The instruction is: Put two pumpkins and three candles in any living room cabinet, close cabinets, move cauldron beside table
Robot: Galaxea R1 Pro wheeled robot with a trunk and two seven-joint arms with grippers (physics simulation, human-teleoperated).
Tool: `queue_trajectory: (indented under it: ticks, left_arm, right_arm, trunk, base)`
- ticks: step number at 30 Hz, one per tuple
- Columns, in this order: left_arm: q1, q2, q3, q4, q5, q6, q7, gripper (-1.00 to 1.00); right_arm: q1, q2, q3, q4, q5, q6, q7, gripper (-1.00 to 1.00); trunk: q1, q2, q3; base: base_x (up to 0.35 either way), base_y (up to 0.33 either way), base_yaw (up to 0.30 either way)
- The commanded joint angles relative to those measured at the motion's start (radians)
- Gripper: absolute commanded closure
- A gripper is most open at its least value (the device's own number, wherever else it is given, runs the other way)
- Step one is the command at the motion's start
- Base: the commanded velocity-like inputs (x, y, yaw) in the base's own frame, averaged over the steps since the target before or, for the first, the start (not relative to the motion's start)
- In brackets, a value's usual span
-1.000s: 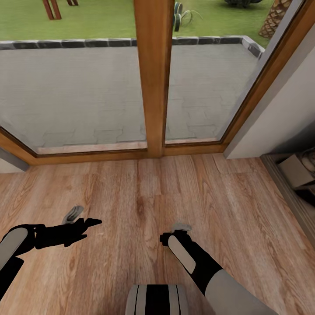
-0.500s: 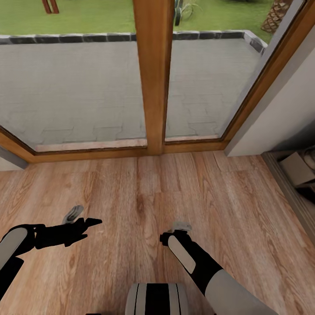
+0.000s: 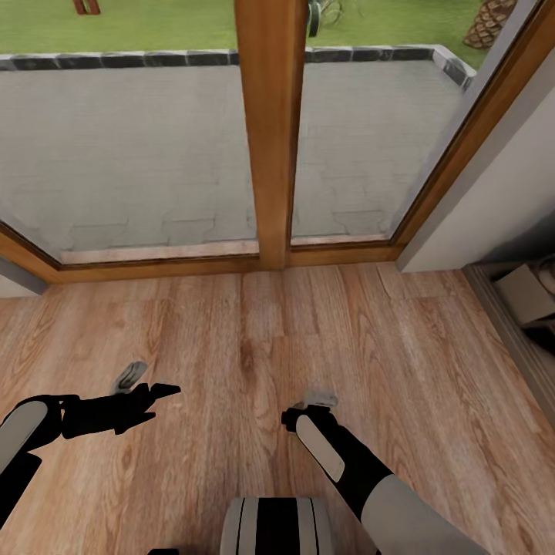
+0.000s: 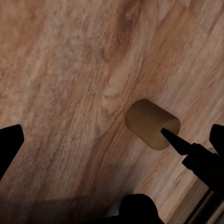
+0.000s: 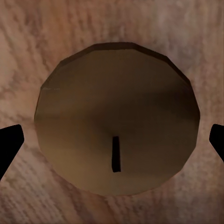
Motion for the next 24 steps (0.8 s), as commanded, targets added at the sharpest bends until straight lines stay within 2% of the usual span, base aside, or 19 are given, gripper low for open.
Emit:
queue_trajectory:
  ticks: [1, 24]
  left_arm:
    - [-0.001, 0.001, -0.001, -0.001, 0.011, 0.000, 0.010, -1.00]
    - [-0.001, 0.001, -0.001, 0.000, 0.011, 0.000, 0.010, -1.00]
  right_arm:
    - [-0.001, -0.001, 0.003, -0.001, -0.007, 0.002, -0.008, -1.00]
    - [-0.001, 0.002, 0.003, -0.001, -0.007, 0.002, -0.008, -1.00]
  trunk:
    - [0.000, 0.000, -0.001]
    - [0.000, 0.000, -0.001]
  base:
    - [0.000, 0.000, 0.000]
    - [0.031, 0.000, 0.000]
